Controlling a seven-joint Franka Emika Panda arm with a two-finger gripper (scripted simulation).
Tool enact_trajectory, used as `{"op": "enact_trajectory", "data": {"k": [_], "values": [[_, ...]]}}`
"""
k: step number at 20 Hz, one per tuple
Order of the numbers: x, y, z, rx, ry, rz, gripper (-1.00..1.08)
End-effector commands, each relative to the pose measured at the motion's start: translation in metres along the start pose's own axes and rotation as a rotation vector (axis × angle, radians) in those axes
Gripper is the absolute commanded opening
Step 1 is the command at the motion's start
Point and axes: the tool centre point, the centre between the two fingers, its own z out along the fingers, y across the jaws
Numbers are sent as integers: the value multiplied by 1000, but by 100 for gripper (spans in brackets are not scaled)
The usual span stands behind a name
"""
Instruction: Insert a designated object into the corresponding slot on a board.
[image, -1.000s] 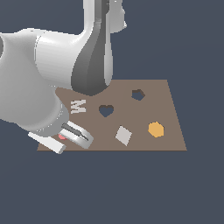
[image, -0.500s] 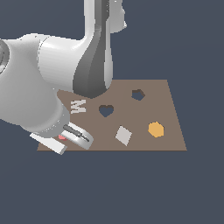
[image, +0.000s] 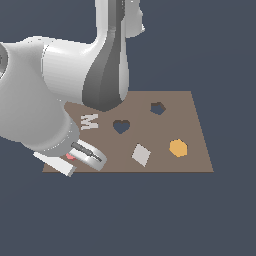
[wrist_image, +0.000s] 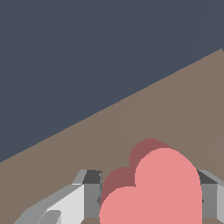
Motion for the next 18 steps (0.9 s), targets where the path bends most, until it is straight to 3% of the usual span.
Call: {"op": "enact_trajectory", "data": {"k": [1,9,18], "values": [[0,0,0,0,-1,-3,-100],[1,-6,0,0,-1,-82,-100],[3,-24,-1,-1,0,-298,-100]]}}
